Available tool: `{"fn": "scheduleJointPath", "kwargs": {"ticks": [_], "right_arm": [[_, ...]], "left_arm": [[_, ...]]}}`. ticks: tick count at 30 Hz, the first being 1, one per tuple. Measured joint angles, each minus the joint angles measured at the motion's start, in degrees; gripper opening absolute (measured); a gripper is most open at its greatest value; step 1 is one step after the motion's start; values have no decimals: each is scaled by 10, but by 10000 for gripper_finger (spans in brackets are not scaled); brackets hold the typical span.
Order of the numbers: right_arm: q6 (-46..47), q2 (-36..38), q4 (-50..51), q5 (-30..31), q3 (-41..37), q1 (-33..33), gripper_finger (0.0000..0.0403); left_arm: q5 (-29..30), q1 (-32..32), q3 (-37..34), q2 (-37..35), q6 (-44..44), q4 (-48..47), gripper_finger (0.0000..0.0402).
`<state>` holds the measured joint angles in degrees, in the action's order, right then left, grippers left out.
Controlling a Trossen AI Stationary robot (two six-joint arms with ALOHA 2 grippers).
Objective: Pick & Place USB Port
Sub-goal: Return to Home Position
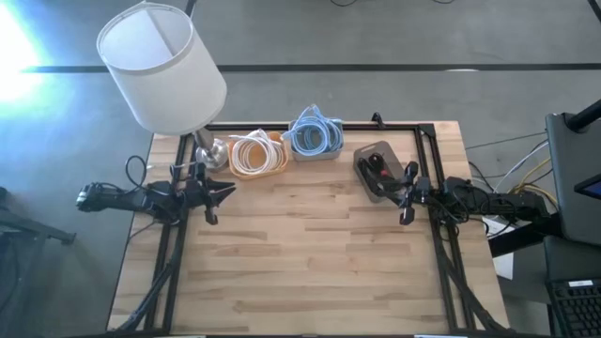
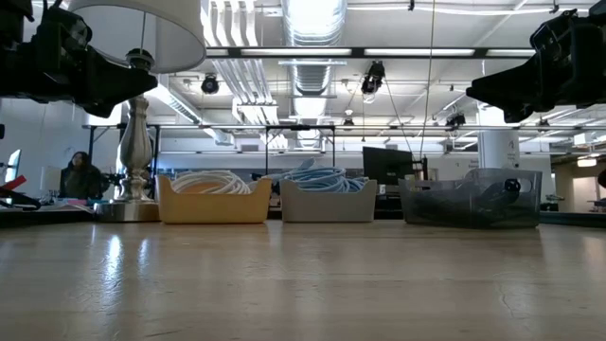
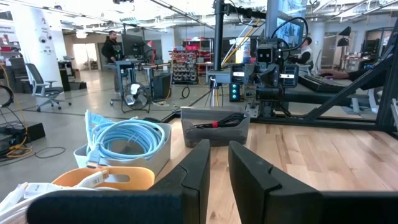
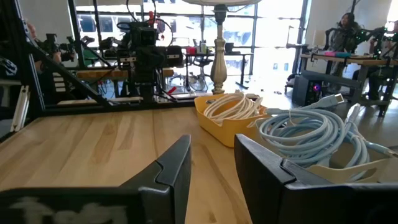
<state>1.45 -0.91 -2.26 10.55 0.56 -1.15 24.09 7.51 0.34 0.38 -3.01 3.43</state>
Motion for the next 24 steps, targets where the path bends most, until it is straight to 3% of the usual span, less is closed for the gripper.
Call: {"fn": "scheduleJointPath", "kwargs": {"ticks": [24], "right_arm": [[0,0,0,0,0,0,126]], "left_arm": [[0,0,0,0,0,0,62]]}}
